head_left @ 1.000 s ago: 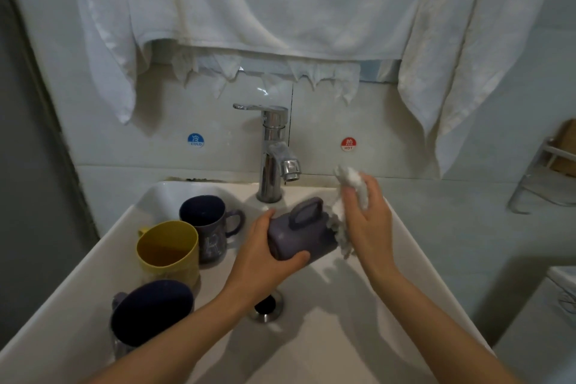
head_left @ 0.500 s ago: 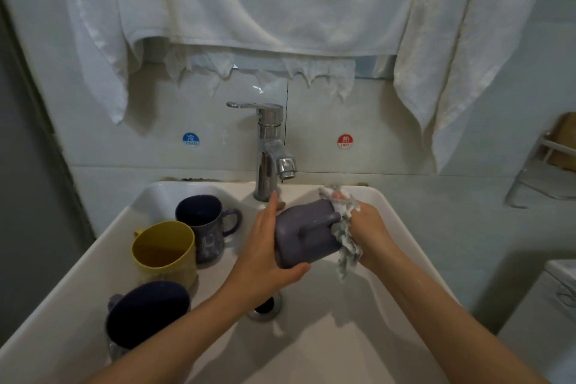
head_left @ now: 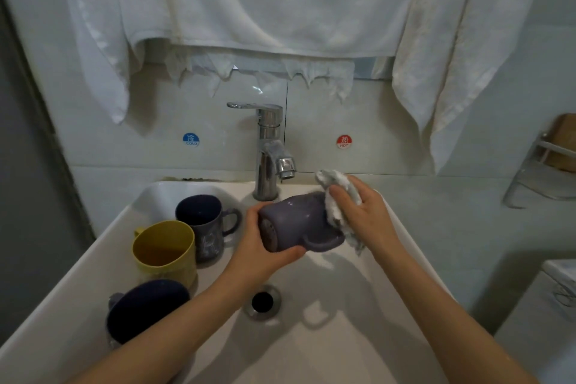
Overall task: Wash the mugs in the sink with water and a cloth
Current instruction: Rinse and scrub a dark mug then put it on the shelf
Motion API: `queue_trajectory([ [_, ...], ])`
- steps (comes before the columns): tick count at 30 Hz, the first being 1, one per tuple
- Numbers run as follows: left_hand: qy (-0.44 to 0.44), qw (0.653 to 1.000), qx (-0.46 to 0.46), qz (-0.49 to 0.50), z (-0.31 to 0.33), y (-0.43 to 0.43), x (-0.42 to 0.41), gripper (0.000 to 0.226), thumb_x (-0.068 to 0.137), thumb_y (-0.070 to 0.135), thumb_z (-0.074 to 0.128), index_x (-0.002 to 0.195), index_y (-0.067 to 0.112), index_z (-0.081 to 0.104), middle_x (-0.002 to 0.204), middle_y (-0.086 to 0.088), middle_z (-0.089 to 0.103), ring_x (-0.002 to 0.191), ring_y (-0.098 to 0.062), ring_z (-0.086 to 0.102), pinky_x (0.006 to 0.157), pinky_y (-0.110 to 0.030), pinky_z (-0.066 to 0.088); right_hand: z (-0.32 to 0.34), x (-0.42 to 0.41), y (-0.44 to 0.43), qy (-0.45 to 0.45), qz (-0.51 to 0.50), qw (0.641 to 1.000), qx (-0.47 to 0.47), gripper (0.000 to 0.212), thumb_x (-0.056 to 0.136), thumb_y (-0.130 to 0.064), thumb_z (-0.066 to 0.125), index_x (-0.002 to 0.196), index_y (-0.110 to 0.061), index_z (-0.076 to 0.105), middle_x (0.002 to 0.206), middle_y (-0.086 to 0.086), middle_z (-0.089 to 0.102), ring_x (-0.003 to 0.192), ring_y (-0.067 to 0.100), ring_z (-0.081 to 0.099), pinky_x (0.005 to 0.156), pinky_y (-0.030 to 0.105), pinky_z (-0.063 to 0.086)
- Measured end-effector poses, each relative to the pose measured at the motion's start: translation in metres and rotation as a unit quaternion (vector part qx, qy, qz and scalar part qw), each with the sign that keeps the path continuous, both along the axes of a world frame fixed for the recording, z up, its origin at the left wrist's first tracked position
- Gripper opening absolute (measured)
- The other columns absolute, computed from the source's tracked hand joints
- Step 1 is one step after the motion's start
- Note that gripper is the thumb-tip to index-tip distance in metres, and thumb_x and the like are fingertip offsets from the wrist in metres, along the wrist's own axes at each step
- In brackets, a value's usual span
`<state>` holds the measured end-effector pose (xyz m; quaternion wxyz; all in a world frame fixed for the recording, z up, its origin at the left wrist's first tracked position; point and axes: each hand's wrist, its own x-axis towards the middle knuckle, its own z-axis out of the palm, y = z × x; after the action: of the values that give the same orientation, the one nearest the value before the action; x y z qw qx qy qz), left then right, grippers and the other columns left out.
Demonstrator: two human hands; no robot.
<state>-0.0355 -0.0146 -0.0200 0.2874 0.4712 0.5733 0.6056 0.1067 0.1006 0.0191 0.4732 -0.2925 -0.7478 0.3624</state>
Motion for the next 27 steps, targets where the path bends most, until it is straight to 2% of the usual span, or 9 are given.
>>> queue_trajectory([
  [3, 0.041, 0.999, 0.008, 0.003, -0.005, 0.002, 0.000, 0.079, 0.065, 0.007, 0.082, 0.124, 0.025, 0.033, 0.119, 0.012, 0.046, 0.106, 0.000, 0.050, 0.078, -0.009, 0.048, -0.006, -0.007, -0.008, -0.087, 0.081, 0.988, 0.096, 0.034, 0.080, -0.036, 0.063, 0.115, -0.034, 0.059, 0.125, -0.014, 0.056, 0.118, -0.003, 0.048, 0.102, 0.014, 0.033],
  [6, 0.050, 0.998, 0.013, 0.018, -0.007, 0.003, 0.000, 0.076, 0.063, 0.008, 0.083, 0.119, 0.027, 0.036, 0.117, 0.014, 0.046, 0.107, -0.001, 0.050, 0.079, -0.009, 0.047, -0.016, -0.013, -0.012, -0.194, 0.096, 0.963, 0.163, 0.042, 0.080, -0.041, 0.061, 0.121, -0.042, 0.051, 0.138, -0.011, 0.047, 0.131, 0.007, 0.035, 0.109, 0.024, 0.024],
  [9, 0.030, 0.999, 0.023, 0.025, -0.003, 0.001, -0.001, 0.078, 0.065, 0.004, 0.081, 0.122, 0.028, 0.034, 0.113, 0.020, 0.046, 0.101, 0.003, 0.052, 0.072, -0.006, 0.048, -0.015, -0.006, -0.004, -0.108, 0.001, 0.988, 0.108, 0.039, 0.085, -0.039, 0.054, 0.120, -0.024, 0.060, 0.118, -0.005, 0.061, 0.113, 0.015, 0.054, 0.092, 0.021, 0.038],
  [12, 0.025, 1.000, 0.007, 0.017, 0.000, 0.001, -0.004, 0.084, 0.066, 0.004, 0.081, 0.123, 0.036, 0.028, 0.116, 0.020, 0.044, 0.104, 0.000, 0.051, 0.076, -0.011, 0.050, -0.009, 0.003, 0.002, -0.110, -0.079, 0.991, 0.018, 0.034, 0.093, -0.036, 0.054, 0.120, -0.018, 0.046, 0.108, -0.002, 0.056, 0.096, 0.017, 0.056, 0.078, 0.025, 0.039],
  [15, -0.010, 1.000, -0.015, 0.006, 0.003, 0.000, -0.010, 0.090, 0.065, -0.002, 0.079, 0.126, 0.037, 0.026, 0.125, 0.010, 0.044, 0.111, -0.008, 0.050, 0.082, -0.018, 0.050, -0.007, 0.007, 0.010, -0.126, -0.083, 0.968, -0.201, 0.041, 0.094, -0.039, 0.047, 0.122, -0.011, 0.037, 0.111, 0.008, 0.048, 0.102, 0.029, 0.053, 0.084, 0.034, 0.043],
  [18, -0.098, 0.993, -0.028, -0.050, 0.006, 0.000, -0.015, 0.096, 0.060, -0.009, 0.078, 0.131, 0.035, 0.030, 0.127, 0.005, 0.047, 0.109, -0.014, 0.056, 0.075, -0.024, 0.055, 0.000, 0.013, 0.014, -0.051, -0.021, 0.931, -0.360, 0.035, 0.089, -0.025, 0.046, 0.114, -0.003, 0.056, 0.106, 0.017, 0.064, 0.103, 0.035, 0.060, 0.093, 0.043, 0.047],
  [22, -0.223, 0.961, -0.075, -0.148, 0.010, -0.002, -0.019, 0.088, 0.055, 0.000, 0.065, 0.135, 0.025, 0.038, 0.132, -0.007, 0.050, 0.111, -0.029, 0.057, 0.074, -0.037, 0.057, 0.007, 0.017, 0.009, -0.091, 0.108, 0.938, -0.318, 0.016, 0.093, -0.011, 0.052, 0.097, -0.016, 0.067, 0.095, 0.008, 0.072, 0.088, 0.024, 0.069, 0.077, 0.034, 0.056],
  [24, -0.292, 0.937, -0.095, -0.168, 0.012, -0.002, -0.017, 0.075, 0.058, 0.010, 0.064, 0.130, 0.021, 0.047, 0.130, -0.010, 0.054, 0.109, -0.028, 0.057, 0.074, -0.040, 0.055, 0.009, 0.019, 0.007, -0.091, 0.138, 0.932, -0.322, 0.018, 0.093, -0.008, 0.052, 0.099, -0.017, 0.067, 0.099, 0.007, 0.072, 0.091, 0.024, 0.068, 0.080, 0.036, 0.056],
  [27, -0.262, 0.953, -0.107, -0.112, 0.010, -0.001, -0.012, 0.059, 0.071, 0.040, 0.068, 0.124, 0.024, 0.050, 0.122, -0.005, 0.060, 0.107, -0.025, 0.061, 0.075, -0.040, 0.056, 0.004, 0.013, 0.004, -0.066, 0.148, 0.909, -0.385, 0.020, 0.093, -0.011, 0.052, 0.108, -0.010, 0.066, 0.110, 0.015, 0.068, 0.101, 0.028, 0.065, 0.090, 0.040, 0.052],
])
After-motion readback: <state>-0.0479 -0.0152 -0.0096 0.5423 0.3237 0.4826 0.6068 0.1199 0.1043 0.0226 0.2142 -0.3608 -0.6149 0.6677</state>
